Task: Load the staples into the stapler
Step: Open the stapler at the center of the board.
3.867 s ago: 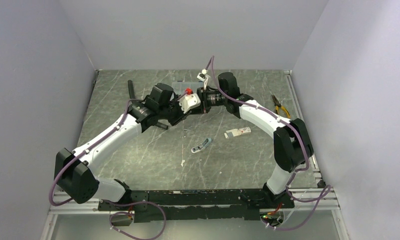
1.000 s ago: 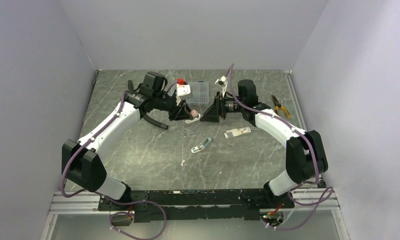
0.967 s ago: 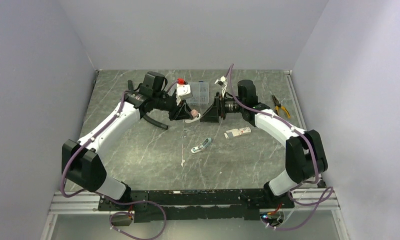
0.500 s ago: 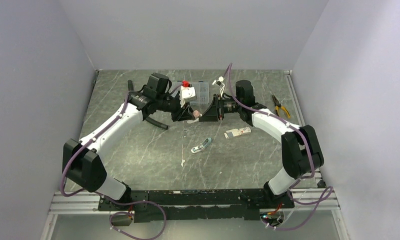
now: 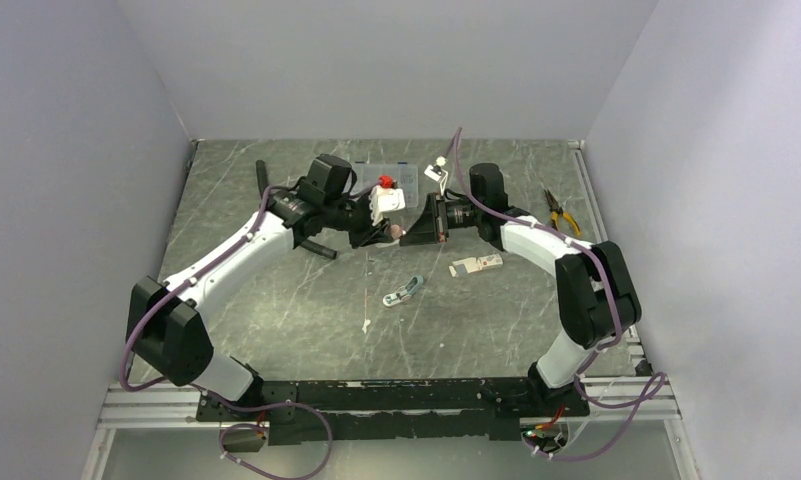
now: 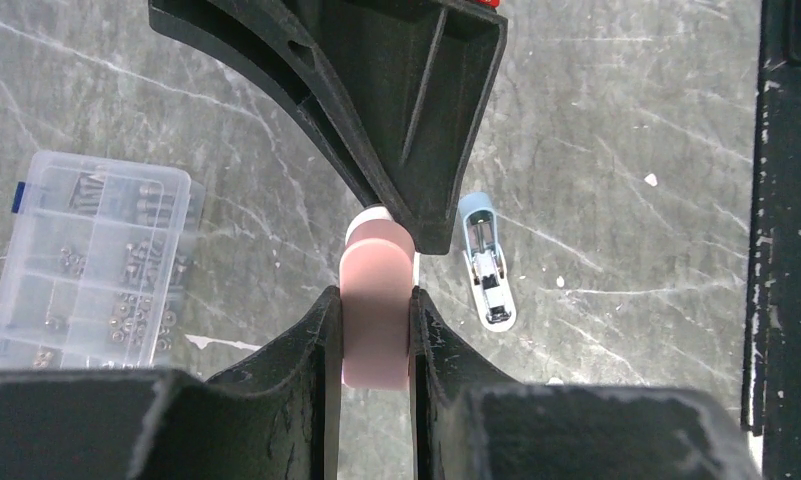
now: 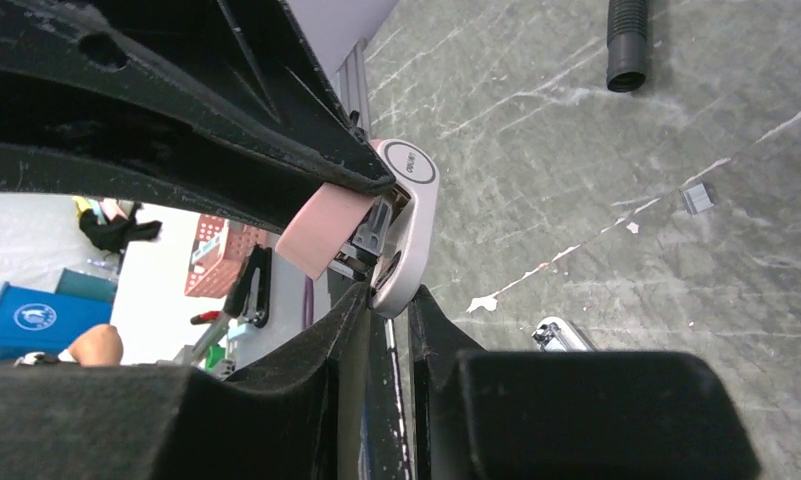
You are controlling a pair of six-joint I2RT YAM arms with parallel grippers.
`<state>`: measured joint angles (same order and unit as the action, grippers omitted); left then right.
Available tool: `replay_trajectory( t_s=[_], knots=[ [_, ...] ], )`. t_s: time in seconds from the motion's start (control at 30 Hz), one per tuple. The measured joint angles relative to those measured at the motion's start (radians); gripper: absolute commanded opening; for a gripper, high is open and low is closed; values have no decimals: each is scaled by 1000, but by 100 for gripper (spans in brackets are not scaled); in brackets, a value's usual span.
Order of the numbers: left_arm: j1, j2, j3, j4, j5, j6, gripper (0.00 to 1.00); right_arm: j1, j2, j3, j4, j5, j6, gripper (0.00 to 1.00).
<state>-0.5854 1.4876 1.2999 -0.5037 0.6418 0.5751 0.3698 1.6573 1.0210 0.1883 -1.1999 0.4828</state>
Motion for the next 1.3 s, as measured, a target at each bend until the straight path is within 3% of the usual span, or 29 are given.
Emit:
replay_trajectory(
  t_s=[0.1,0.73,1.3],
  knots=[
    [-12,0,0,-2,-34,18,3,-1,11,0,-3,11,13,0],
    [-34,0,-80,93,-50,42,3,-22,-36,-169,188,106,125,0],
    [55,-43,-90,141,158,-33,3,-113,-55,-276,261,277,148,0]
  ],
)
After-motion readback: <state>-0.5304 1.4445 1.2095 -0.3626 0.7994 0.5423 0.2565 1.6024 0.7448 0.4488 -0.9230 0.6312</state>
